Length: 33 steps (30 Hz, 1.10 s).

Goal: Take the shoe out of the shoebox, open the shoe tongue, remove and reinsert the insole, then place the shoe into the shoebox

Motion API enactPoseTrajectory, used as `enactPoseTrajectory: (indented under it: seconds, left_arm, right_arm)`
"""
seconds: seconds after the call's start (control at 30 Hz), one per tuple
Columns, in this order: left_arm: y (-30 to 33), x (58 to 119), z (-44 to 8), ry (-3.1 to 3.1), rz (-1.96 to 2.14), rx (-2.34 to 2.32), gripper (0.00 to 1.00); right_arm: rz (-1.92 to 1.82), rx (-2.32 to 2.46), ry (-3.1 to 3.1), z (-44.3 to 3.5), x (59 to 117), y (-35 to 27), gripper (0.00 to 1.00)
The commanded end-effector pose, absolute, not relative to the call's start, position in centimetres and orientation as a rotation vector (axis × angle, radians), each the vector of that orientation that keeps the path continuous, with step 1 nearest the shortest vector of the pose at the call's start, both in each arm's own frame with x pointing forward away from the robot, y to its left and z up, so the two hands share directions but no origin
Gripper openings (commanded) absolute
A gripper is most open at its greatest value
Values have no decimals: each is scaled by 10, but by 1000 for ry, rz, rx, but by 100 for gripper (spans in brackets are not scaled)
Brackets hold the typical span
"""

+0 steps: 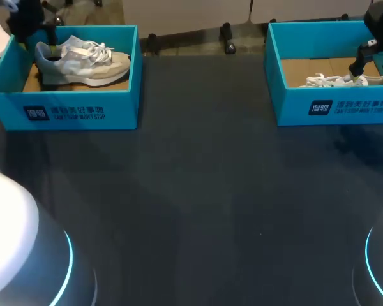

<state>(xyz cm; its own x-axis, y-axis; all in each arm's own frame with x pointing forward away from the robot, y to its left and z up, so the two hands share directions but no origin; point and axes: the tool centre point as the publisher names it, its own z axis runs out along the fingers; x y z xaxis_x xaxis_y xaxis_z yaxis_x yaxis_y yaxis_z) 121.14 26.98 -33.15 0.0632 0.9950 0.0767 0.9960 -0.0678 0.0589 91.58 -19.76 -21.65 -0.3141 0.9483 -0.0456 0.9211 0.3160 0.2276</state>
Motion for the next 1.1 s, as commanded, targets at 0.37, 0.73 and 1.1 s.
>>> enactPoseTrajectory:
  seconds: [0.37,0.73,1.1]
  left_arm:
    - [283,1222,-348,-2132,-126,-2255,64]
    - [289,1218,-365,-2101,-115,-2242,62]
    - [291,1217,-380,-2084,-118,-2224,58]
  right_arm:
    - [236,1728,2403,-217,916,-197,100]
    - [236,1728,2403,-217,916,-197,100]
    - [236,1728,2403,-217,916,-197,100]
